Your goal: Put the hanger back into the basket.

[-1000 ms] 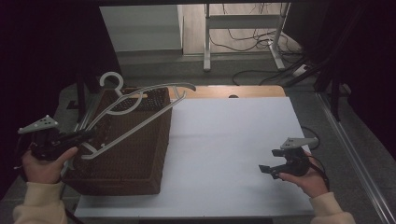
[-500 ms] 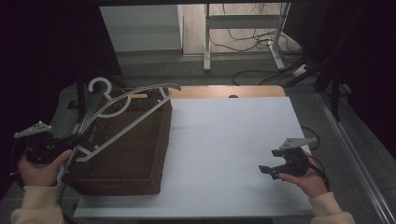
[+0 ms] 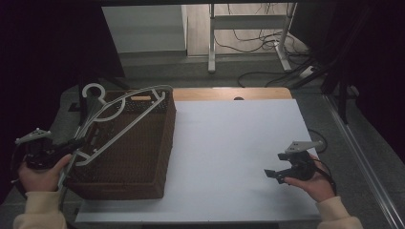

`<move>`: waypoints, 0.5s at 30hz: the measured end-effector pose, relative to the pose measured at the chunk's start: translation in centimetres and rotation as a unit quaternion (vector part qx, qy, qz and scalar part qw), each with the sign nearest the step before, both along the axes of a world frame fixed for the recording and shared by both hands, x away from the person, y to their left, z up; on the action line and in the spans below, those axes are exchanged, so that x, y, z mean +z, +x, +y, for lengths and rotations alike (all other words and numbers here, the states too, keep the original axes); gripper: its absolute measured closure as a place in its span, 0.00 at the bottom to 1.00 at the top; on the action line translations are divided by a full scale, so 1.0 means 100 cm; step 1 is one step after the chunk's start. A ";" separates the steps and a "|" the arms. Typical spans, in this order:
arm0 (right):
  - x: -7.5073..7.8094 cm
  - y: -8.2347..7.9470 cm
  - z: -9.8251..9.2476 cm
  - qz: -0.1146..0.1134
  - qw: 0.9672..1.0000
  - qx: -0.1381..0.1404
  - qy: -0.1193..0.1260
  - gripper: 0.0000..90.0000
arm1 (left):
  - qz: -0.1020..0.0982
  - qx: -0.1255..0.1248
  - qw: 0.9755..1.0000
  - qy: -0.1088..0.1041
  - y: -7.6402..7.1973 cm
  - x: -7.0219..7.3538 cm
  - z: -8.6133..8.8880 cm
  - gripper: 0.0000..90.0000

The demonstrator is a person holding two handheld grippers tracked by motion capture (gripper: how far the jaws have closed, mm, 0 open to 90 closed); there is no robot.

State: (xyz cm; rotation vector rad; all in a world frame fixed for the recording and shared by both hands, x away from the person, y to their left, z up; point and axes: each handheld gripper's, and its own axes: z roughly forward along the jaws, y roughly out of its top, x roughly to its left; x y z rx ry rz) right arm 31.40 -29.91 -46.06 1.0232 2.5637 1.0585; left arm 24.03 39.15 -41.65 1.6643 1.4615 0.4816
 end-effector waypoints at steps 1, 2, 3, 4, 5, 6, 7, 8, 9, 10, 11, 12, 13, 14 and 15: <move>0.000 0.000 0.000 0.000 1.000 0.000 0.000 0.15 | 0.000 0.001 1.000 0.002 0.000 0.000 0.000 0.90; 0.000 0.000 0.000 -0.001 1.000 0.000 -0.001 0.15 | 0.001 0.003 1.000 0.002 0.000 -0.001 0.001 0.90; 0.000 0.000 0.000 -0.001 1.000 0.000 -0.001 0.15 | 0.003 0.005 1.000 0.003 0.000 -0.001 0.001 0.90; 0.000 0.000 0.000 -0.001 1.000 0.000 -0.001 0.15 | 0.004 0.007 1.000 0.005 0.000 -0.002 0.001 0.90; 0.000 0.000 0.000 0.000 1.000 0.000 0.000 0.15 | 0.006 0.008 1.000 0.006 0.000 -0.003 0.001 0.90; 0.000 0.000 0.000 0.000 1.000 0.000 0.000 0.15 | 0.006 0.009 1.000 0.006 0.001 -0.004 0.001 0.90; 0.000 0.000 0.000 0.000 1.000 0.000 -0.001 0.15 | 0.008 0.010 1.000 0.005 0.001 -0.005 0.001 0.90; 0.000 0.000 0.000 0.000 1.000 0.001 -0.001 0.15 | 0.008 0.011 1.000 0.004 0.001 -0.006 0.001 0.90; 0.000 0.000 0.000 -0.001 1.000 0.000 -0.001 0.15 | 0.009 0.013 1.000 0.003 0.001 -0.007 0.001 0.90; 0.000 0.000 0.000 -0.001 1.000 0.000 -0.002 0.15 | 0.010 0.017 1.000 0.003 0.002 -0.008 0.001 0.90; 0.000 0.000 0.000 -0.002 1.000 0.000 -0.002 0.15 | 0.011 0.019 1.000 0.003 0.002 -0.008 0.001 0.90; -0.001 0.000 0.000 -0.002 1.000 0.000 -0.002 0.15 | 0.012 0.021 1.000 0.003 0.002 -0.009 0.002 0.90; -0.001 0.000 0.000 -0.001 1.000 0.000 -0.002 0.15 | 0.013 0.020 1.000 0.003 0.002 -0.009 0.002 0.90; -0.001 0.000 0.000 -0.001 1.000 0.001 -0.003 0.15 | 0.013 0.019 1.000 0.002 0.002 -0.010 0.003 0.90; -0.001 0.000 0.001 -0.001 1.000 0.001 -0.003 0.15 | 0.013 0.019 1.000 0.002 0.002 -0.011 0.003 0.90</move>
